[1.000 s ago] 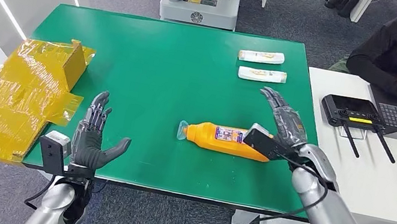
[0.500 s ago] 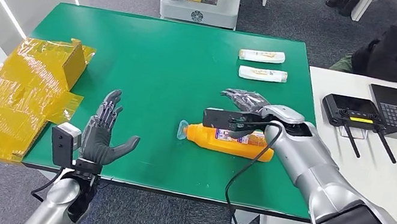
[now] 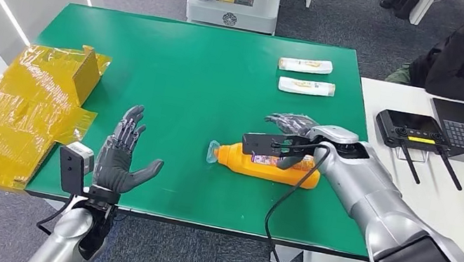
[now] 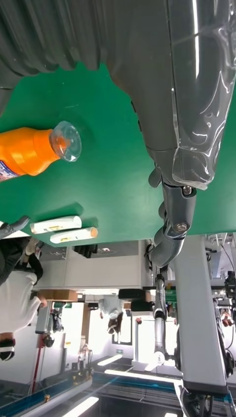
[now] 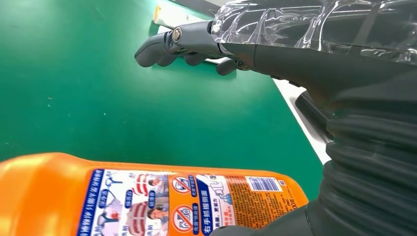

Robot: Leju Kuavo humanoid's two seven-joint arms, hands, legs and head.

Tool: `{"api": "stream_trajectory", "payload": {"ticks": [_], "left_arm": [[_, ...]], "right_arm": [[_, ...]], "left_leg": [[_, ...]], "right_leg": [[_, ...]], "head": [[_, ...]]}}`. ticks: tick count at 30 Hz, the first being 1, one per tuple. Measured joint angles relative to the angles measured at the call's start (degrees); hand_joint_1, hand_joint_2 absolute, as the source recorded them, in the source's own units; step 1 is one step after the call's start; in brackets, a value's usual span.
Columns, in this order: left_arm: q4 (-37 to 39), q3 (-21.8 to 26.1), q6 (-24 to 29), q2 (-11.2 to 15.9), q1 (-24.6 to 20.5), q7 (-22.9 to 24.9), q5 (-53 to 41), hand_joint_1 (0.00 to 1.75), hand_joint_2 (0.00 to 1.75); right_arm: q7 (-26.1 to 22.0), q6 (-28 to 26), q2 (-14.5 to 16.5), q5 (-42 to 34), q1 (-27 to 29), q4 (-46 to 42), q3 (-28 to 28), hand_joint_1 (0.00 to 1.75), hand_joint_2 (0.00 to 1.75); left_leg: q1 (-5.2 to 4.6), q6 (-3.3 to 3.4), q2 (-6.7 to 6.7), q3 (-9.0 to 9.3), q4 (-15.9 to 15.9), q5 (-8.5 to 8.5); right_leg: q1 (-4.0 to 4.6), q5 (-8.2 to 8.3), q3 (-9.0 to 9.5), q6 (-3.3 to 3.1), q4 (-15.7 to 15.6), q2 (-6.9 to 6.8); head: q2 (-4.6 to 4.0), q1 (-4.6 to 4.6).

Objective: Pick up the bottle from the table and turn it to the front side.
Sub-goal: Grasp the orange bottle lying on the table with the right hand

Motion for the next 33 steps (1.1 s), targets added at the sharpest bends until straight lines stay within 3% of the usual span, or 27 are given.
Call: {"api": "stream_trajectory", "payload": {"ticks": [18,33], "left_arm": [[0.0,-0.1,-0.2,0.0,-0.1,0.0,0.1,0.00,1.75],[0.0,-0.1,-2.0,0.0,0.0,1.4,1.2,0.00,1.75]], "right_arm": [[0.5,0.6,-0.6,-0.2,0.0,0.2,1.3,0.00,1.75],[3.2,1.8,-2.9,-2.2,0.6,0.3,4.7,0.00,1.75]], "left_leg": [[0.01,0.00,-0.01,0.00,0.0,0.00],[0.01,0.00,-0.01,-0.01,0.0,0.00]], "right_leg": [[0.01,0.00,0.00,0.00,0.0,0.00],[0.01,0.00,0.00,0.00,0.0,-0.01]], "head": [[0.00,0.00],[0.00,0.00]]}}
